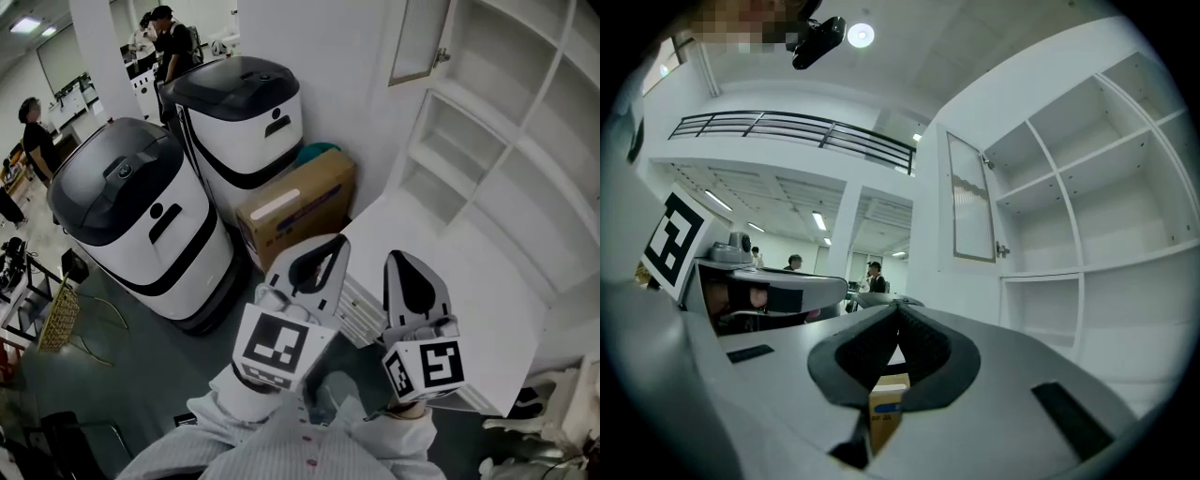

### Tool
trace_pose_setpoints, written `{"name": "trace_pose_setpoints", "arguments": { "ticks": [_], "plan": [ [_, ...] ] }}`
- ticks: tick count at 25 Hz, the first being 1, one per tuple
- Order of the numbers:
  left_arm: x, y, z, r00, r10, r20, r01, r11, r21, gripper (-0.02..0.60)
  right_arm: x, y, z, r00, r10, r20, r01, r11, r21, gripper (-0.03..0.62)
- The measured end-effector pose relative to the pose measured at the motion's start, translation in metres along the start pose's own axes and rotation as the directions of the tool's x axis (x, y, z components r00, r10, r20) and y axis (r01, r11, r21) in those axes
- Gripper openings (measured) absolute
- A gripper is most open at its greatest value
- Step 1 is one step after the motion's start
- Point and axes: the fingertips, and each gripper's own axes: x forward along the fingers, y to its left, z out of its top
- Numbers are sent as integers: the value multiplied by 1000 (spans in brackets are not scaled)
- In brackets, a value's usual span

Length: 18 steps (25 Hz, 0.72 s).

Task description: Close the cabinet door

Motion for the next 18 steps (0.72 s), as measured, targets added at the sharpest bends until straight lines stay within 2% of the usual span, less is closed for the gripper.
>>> {"name": "trace_pose_setpoints", "arguments": {
  "ticks": [7,13,18],
  "plan": [
    [36,17,-13,1000,-16,-18,15,1000,-9,9,30,-24,-9,1000,-22,-15,22,1000,-4,12],
    [83,26,-19,999,-24,-37,23,1000,-4,9,64,-64,-12,1000,-27,-8,27,1000,0,12],
    [133,33,-8,1000,-1,-2,1,1000,-1,9,92,-102,-8,1000,-10,0,10,1000,-12,12]
  ]
}}
